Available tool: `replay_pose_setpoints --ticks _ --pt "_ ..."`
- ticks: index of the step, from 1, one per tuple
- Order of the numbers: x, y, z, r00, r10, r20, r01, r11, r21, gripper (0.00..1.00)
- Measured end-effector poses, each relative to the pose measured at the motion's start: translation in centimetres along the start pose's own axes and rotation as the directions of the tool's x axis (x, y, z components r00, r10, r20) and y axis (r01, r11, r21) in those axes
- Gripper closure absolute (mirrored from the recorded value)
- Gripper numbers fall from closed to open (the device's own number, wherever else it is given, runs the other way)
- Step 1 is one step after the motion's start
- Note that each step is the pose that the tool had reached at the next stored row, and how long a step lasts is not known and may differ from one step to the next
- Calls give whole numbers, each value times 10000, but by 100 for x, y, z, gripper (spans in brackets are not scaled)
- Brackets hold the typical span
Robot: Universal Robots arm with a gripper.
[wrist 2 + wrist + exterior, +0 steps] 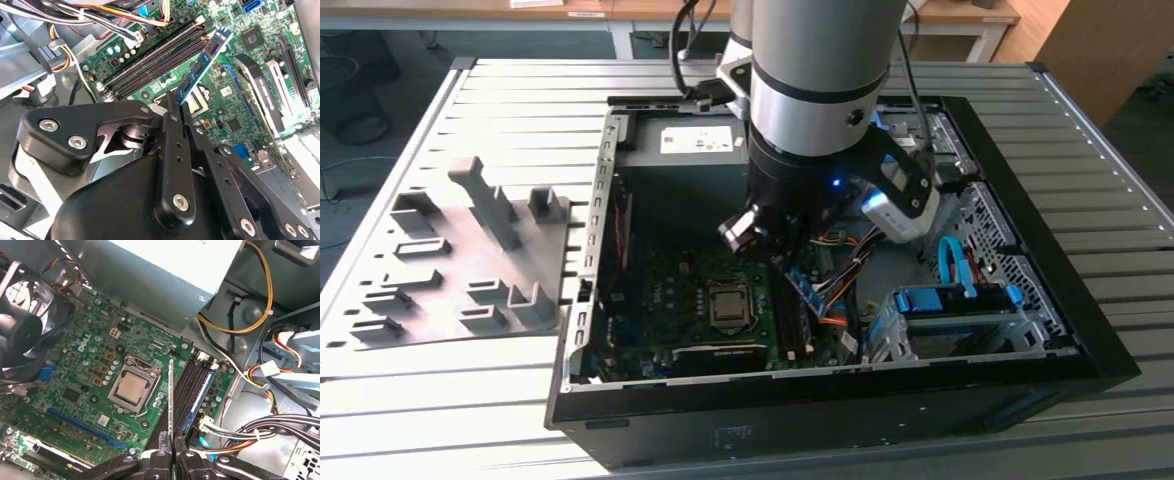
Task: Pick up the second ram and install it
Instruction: 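Insert the second ram into the second slot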
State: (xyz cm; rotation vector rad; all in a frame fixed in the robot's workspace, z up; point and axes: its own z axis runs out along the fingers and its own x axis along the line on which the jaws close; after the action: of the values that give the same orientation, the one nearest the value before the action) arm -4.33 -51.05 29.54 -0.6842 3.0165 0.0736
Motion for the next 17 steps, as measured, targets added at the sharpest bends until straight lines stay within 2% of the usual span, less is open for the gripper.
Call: replay_pose_setpoints --ticks 9,17 --pt "0 0 3 9973 727 28 -727 9973 40 86" --pt "0 0 7 9889 1485 58 -1485 9889 82 86"
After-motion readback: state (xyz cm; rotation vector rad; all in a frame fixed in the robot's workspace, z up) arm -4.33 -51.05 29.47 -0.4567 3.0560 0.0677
